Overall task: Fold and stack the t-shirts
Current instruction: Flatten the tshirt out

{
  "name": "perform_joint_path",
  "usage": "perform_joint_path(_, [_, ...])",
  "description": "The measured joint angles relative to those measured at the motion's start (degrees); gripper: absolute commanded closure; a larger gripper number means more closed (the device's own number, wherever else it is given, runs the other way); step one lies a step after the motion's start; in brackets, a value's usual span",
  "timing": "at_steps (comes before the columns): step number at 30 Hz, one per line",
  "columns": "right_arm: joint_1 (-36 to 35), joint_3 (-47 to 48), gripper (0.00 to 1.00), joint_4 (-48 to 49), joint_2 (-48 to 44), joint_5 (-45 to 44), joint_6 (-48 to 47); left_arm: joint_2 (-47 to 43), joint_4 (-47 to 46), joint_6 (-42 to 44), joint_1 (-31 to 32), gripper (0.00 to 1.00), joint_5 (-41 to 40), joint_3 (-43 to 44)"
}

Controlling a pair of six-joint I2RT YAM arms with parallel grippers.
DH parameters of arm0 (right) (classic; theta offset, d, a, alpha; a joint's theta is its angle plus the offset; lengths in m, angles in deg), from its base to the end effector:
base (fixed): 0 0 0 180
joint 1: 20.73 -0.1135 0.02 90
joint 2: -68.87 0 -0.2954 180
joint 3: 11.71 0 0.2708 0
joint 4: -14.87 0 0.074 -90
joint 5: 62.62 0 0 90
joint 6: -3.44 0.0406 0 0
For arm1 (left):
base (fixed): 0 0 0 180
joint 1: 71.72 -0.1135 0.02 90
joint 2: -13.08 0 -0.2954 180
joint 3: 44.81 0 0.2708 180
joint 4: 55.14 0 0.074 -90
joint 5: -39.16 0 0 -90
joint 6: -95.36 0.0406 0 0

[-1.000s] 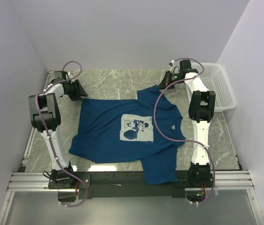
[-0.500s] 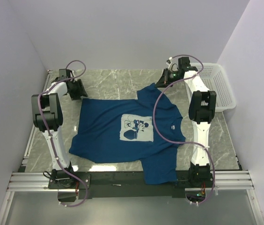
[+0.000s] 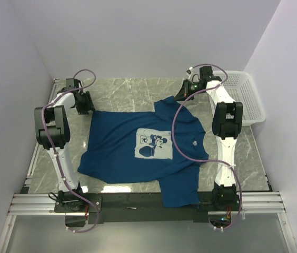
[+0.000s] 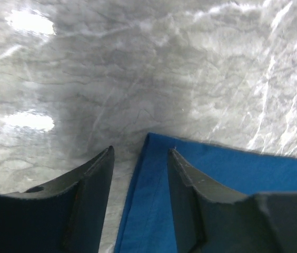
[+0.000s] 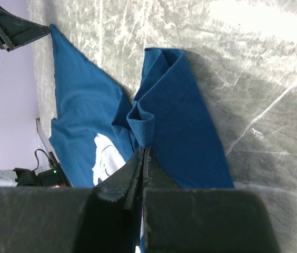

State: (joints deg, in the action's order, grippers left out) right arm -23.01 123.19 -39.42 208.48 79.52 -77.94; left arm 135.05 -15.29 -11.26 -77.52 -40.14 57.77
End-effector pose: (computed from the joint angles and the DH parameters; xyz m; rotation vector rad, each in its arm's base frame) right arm 0.5641 0.0545 0.1979 -0.1941 2.4357 1.2430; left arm 0.4884 0.0420 0.1763 -0.4411 2.5711 -0.3108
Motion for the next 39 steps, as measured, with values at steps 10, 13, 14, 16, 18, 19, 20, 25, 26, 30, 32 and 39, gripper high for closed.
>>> perform_joint_path(10, [0.0, -0.7, 1.0, -0.1, 0.0, -0.1, 0.0, 0.6, 1.2, 0.9, 2.3, 0.82, 0.5, 0.5])
perform_joint_path(13, [0.0, -0.7, 1.0, -0.1, 0.0, -0.3, -0.5, 0.8, 1.7, 0.7, 2.5, 0.99, 0.3, 0.5])
perform_joint_path(14, [0.0, -0.7, 1.0, -0.2, -0.1, -0.5, -0.8, 0.8, 1.7, 0.7, 2.5, 0.99, 0.3, 0.6])
perform_joint_path(16, [0.0, -0.6, 1.0, -0.7, -0.1, -1.0, -1.6, 0.6, 1.7, 0.6, 2.6, 0.99, 0.1, 0.6])
perform_joint_path(18, [-0.1, -0.3, 1.0, -1.7, -0.2, -1.9, -2.7, 0.2, 1.6, 0.3, 2.7, 0.99, 0.0, 0.3])
perform_joint_path(19, [-0.1, 0.2, 1.0, -2.5, -0.3, -2.3, -3.6, -0.2, 1.5, 0.0, 2.7, 0.99, 0.0, 0.0])
perform_joint_path(20, [-0.1, 0.7, 1.0, -3.2, -0.4, -2.7, -4.2, -0.7, 1.5, -0.3, 2.8, 0.99, 0.0, -0.6])
perform_joint_path(25, [-0.1, 5.4, 1.0, -6.6, -3.4, -5.3, -9.1, -8.7, 0.1, -3.9, 3.0, 0.99, 0.2, -5.6])
perform_joint_path(26, [-0.1, 6.3, 1.0, -7.3, -5.1, -5.9, -10.3, -12.0, -0.8, -4.6, 3.0, 0.99, 0.3, -7.2])
perform_joint_path(30, [-0.2, 7.3, 1.0, -7.9, -16.7, -8.3, -14.5, -29.6, -6.9, -8.5, 3.0, 0.99, 0.8, -13.6])
perform_joint_path(32, [-0.2, 7.2, 1.0, -7.5, -23.5, -9.2, -16.1, -39.5, -12.1, -11.3, 3.0, 0.99, 1.0, -17.0])
perform_joint_path(39, [-0.2, 8.3, 1.0, -4.9, -48.7, -11.2, -18.9, -67.0, -25.7, -20.9, 3.1, 0.99, 1.0, -22.3])
